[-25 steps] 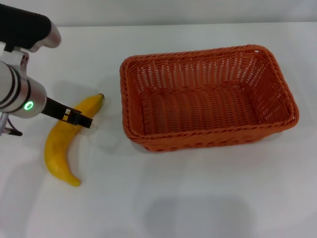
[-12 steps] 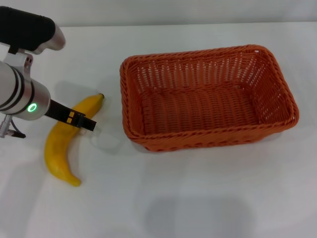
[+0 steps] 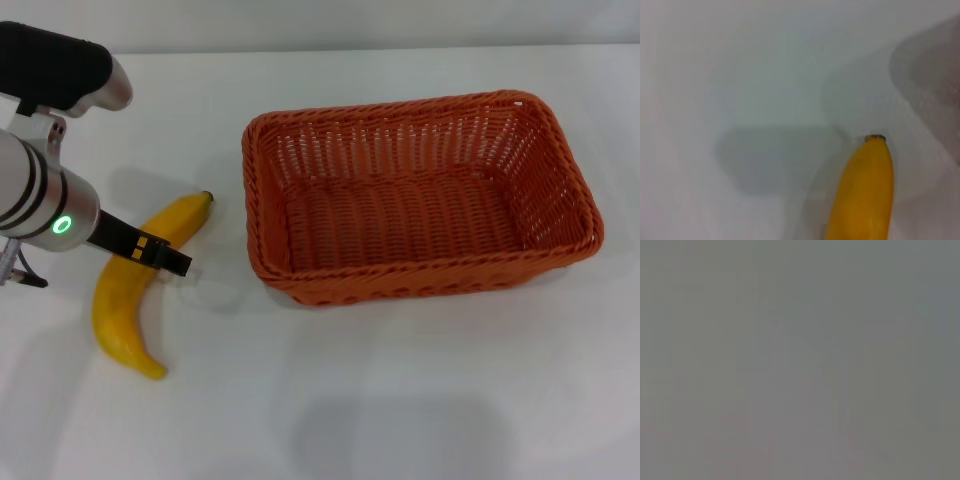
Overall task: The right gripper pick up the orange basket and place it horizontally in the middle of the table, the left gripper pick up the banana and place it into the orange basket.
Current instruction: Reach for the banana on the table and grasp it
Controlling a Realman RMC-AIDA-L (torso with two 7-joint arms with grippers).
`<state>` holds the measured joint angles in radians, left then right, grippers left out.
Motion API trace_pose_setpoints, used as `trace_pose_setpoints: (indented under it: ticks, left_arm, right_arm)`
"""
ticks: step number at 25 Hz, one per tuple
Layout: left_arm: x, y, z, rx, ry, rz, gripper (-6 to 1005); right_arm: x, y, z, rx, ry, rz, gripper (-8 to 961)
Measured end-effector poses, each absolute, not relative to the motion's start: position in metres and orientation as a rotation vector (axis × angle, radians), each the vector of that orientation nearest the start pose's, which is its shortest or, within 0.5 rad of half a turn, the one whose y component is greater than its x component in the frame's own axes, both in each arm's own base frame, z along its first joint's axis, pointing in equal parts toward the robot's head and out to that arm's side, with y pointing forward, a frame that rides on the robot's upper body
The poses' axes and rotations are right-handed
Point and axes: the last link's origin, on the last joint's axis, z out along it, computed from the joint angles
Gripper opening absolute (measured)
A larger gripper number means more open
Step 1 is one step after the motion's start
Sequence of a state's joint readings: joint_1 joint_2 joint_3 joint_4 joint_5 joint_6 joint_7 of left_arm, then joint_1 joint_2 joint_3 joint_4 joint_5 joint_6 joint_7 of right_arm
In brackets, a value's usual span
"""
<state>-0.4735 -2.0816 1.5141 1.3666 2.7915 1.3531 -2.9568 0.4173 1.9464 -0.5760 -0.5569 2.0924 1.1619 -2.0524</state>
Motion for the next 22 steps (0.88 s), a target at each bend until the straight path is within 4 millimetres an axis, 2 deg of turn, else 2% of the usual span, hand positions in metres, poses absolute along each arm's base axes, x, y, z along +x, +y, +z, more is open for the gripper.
trace_pose_setpoints:
  ticks: [18, 22]
  left_arm:
    - [-0.2198, 0.3459, -0.0012, -2.181, -1.226, 0.504, 776]
    - [-0.2204, 0.3446, -0.0011, -2.186, -1.228, 0.522, 613]
  right_arm:
    - [0.3339, 0.3693, 0.1728, -1.526, 0.554, 1.021, 843]
    - [0.3334, 0.3692, 0.1725, -1.526, 0.553, 1.024, 843]
